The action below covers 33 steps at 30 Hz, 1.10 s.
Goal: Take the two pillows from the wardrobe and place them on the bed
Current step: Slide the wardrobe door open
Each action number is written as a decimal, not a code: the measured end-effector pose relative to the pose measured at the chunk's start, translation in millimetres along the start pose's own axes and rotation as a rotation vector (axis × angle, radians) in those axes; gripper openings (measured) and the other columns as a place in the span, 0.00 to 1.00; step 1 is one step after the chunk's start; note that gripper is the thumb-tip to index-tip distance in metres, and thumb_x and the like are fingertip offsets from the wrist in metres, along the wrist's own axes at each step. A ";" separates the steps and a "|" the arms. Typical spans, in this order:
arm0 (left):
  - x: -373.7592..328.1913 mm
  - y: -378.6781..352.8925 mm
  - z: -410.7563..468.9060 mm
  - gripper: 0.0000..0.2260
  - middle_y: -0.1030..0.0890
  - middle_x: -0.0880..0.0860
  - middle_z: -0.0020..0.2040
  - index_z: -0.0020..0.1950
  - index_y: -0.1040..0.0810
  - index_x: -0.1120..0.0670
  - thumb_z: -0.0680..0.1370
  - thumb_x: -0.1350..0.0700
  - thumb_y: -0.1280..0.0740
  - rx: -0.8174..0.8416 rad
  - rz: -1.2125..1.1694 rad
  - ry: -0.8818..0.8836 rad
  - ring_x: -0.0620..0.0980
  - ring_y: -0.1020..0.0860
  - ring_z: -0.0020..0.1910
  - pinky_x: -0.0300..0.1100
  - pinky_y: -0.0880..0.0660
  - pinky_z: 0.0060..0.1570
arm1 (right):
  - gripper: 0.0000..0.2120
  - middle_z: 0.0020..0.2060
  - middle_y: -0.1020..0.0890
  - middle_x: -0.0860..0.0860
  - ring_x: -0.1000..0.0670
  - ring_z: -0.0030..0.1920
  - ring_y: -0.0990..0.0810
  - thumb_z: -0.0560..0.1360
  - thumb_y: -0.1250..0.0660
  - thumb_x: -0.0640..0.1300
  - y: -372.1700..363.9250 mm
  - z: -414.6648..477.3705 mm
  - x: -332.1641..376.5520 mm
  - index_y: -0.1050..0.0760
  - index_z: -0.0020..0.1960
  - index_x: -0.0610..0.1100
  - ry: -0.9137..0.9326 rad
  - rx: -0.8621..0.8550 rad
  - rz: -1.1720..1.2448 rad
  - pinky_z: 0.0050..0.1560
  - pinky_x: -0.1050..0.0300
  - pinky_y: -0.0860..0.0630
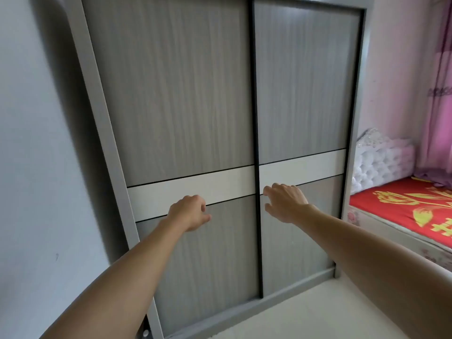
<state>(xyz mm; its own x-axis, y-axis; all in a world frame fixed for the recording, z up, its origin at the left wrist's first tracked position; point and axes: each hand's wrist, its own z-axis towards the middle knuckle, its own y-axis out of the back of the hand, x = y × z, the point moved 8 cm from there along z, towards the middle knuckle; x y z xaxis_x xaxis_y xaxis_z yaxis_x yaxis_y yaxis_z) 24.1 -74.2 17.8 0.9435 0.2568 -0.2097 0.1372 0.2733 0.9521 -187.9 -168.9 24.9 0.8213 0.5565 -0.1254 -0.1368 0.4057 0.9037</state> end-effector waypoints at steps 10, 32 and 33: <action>-12.6 -53.1 60.0 0.13 0.20 0.53 0.54 0.54 0.22 0.50 0.73 0.45 0.32 0.044 -0.003 -0.005 0.55 0.23 0.53 0.42 0.31 0.46 | 0.14 0.53 0.20 0.46 0.44 0.51 0.21 0.76 0.39 0.47 -55.3 38.9 -47.4 0.27 0.59 0.43 -0.021 0.002 0.046 0.51 0.50 0.25; -61.9 -180.6 346.9 0.11 0.19 0.52 0.51 0.51 0.22 0.50 0.73 0.46 0.33 0.085 -0.097 0.073 0.54 0.22 0.50 0.43 0.27 0.47 | 0.19 0.59 0.22 0.47 0.44 0.53 0.21 0.76 0.38 0.51 -270.3 257.6 -201.9 0.30 0.65 0.46 -0.014 0.142 0.193 0.49 0.50 0.23; -63.5 -185.4 363.3 0.11 0.19 0.52 0.51 0.51 0.21 0.50 0.73 0.46 0.34 0.084 -0.100 0.062 0.54 0.21 0.50 0.44 0.26 0.47 | 0.19 0.59 0.22 0.47 0.44 0.53 0.21 0.76 0.38 0.51 -281.6 267.4 -204.7 0.31 0.65 0.46 -0.015 0.152 0.199 0.49 0.50 0.24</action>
<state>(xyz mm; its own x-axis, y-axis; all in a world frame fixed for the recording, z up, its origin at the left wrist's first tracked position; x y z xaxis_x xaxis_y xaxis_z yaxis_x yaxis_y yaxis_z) 48.4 -477.9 -64.5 0.9040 0.2892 -0.3149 0.2565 0.2226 0.9406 -169.5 -591.0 -94.5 0.7947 0.6035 0.0657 -0.2124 0.1749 0.9614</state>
